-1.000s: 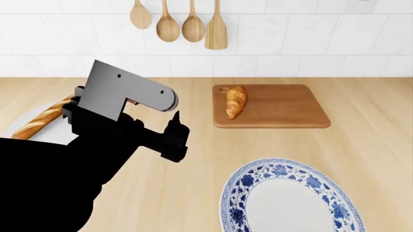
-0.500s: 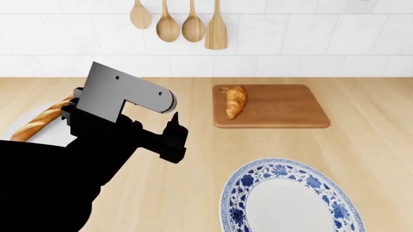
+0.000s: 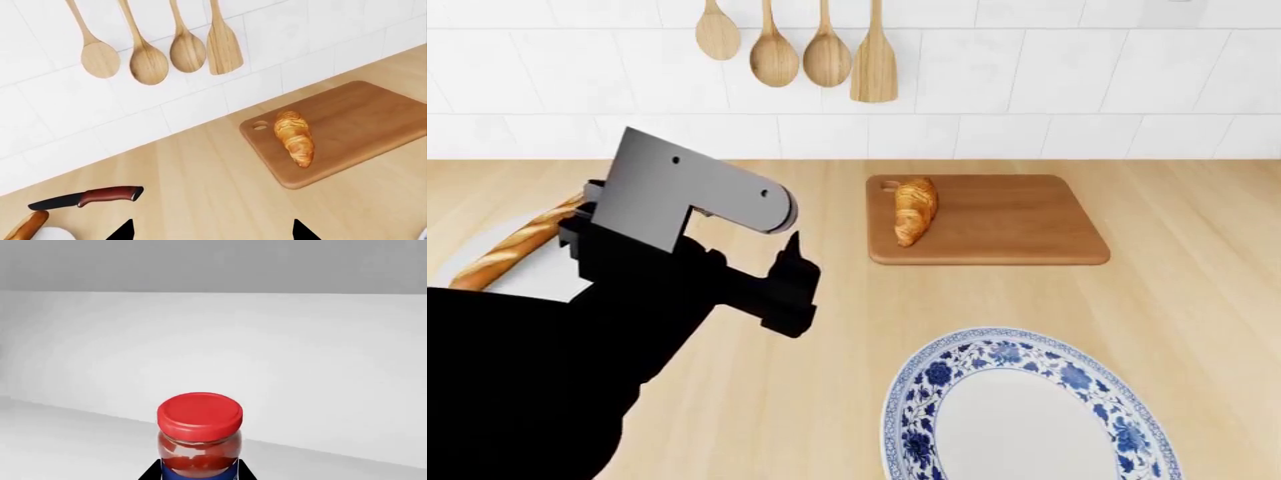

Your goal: From the different types of pastries on the counter, select a croissant and place it on the cutting board. Then retrieve a jar of jam from the cabinet and place it alongside the croissant on the cutting board.

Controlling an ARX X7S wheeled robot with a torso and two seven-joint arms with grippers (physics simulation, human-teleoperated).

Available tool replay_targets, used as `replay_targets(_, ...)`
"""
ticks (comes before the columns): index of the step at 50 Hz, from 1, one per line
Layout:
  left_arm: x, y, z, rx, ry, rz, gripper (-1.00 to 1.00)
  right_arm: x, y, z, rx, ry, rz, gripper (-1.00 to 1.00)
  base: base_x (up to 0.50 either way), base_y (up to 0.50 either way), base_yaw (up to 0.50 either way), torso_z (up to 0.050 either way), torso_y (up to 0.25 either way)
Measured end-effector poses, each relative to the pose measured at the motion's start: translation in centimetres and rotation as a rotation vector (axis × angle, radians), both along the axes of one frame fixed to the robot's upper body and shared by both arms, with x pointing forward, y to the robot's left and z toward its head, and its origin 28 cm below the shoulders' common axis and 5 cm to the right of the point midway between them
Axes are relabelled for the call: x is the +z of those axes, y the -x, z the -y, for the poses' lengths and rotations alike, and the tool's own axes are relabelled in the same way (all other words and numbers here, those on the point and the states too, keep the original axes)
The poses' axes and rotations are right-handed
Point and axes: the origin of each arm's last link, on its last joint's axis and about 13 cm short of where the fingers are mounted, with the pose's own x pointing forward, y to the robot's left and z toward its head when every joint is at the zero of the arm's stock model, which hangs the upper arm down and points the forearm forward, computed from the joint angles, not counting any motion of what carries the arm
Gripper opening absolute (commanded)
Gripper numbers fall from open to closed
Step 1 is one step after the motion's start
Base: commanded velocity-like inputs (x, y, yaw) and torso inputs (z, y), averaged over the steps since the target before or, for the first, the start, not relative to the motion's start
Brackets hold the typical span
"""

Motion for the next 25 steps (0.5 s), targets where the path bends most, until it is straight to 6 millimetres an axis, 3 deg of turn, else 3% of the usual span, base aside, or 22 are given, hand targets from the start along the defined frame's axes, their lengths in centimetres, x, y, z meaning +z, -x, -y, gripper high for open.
replay_targets(25, 0.0, -0.1, -0.1, 0.014, -0.009, -0.002, 1.00, 1.1, 4.3, 0.1, 0.308, -0.110, 0.107, -1.00, 0.00, 0.00, 0.00, 0.000, 0.000)
